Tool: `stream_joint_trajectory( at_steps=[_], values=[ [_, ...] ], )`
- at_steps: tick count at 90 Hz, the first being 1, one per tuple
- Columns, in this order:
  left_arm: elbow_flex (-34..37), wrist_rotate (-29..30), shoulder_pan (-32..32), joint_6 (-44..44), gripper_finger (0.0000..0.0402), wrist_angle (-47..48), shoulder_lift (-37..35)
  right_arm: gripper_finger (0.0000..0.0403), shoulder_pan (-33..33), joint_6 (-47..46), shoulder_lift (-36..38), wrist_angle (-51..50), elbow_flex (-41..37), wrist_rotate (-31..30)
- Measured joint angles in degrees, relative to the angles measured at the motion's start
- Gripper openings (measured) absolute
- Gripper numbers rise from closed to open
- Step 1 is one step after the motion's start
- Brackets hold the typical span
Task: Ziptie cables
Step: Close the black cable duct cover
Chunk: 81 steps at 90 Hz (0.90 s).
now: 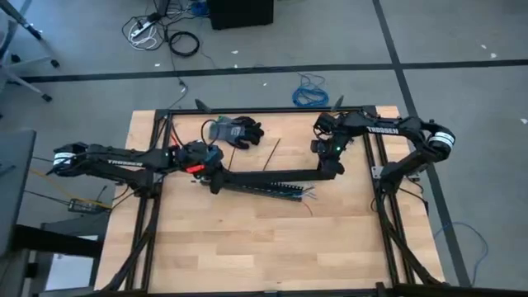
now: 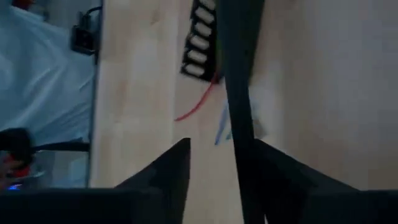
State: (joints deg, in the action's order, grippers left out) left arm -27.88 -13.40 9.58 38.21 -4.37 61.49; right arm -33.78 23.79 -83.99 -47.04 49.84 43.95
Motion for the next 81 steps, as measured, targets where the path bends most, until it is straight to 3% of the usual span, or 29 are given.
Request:
stream_joint_trajectory(
  at_steps=[12,34,46,63,81],
  values=[
    [-0.04,-2.16,1.30,8.57,0.0001,3.65,-0.04,0.0209,0.74,-0.02,0.00,-3.17,6.32,-1.58],
    [0.00,-16.54,5.39,17.79,0.0000,4.82,-0.09,0.0231,5.26,0.20,0.04,-4.67,16.48,-15.55],
    [0.00,-22.12,6.76,20.24,0.0000,4.63,-0.13,0.0233,7.95,-2.19,0.04,-3.48,18.32,-17.22],
    [0.00,-21.95,9.32,22.17,0.0000,1.63,-0.11,0.0224,15.60,-7.54,0.02,-0.45,18.32,-19.25],
    [0.02,-21.45,11.85,23.48,0.0000,-8.45,0.07,0.0207,24.74,-7.04,0.02,4.43,18.32,-35.45]
  ],
)
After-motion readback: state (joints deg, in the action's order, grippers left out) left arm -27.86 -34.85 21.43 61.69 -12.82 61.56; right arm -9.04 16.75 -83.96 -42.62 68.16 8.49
